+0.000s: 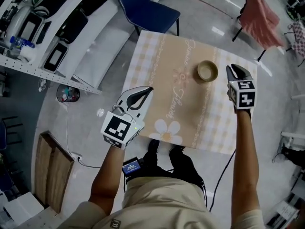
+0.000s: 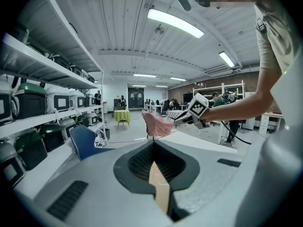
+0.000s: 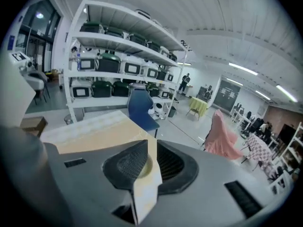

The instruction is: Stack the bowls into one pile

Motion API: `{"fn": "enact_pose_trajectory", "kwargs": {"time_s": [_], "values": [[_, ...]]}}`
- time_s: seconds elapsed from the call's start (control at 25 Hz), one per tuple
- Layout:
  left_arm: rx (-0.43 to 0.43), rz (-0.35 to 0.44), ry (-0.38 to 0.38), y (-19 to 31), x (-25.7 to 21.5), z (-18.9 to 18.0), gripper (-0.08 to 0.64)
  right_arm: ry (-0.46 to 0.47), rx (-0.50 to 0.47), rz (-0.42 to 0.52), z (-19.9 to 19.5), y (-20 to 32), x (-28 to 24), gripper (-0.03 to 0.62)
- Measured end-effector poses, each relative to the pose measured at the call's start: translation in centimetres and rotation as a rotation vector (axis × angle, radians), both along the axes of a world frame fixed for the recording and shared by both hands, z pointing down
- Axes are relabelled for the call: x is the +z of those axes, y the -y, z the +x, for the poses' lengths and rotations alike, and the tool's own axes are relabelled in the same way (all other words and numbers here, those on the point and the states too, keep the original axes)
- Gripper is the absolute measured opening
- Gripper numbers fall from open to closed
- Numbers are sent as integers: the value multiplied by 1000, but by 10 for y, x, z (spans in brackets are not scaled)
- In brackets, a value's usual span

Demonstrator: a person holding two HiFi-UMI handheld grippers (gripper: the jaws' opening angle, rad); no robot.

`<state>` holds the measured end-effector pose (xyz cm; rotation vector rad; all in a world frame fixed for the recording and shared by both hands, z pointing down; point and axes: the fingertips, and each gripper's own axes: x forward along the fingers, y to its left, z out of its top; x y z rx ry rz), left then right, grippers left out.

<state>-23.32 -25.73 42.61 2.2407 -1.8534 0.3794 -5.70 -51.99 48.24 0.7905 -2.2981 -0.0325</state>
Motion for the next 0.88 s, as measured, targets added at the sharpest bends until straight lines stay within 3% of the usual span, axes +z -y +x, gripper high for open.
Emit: {"fn": "enact_pose_trajectory", "kwargs": {"time_s": [0.12, 0.28, 0.52, 0.88], "values": [[24, 24, -7, -13, -18, 7, 6, 145, -68, -61, -1, -42, -47, 14], [55, 55, -32, -29, -43, 15, 6, 276, -167, -89, 5, -107, -110, 5], [139, 128, -42, -56, -89, 39, 6, 372, -253, -56, 24, -206, -182, 3], [290, 205, -43, -105, -132, 78, 6, 480, -239, -41, 43, -341, -222, 3]]}}
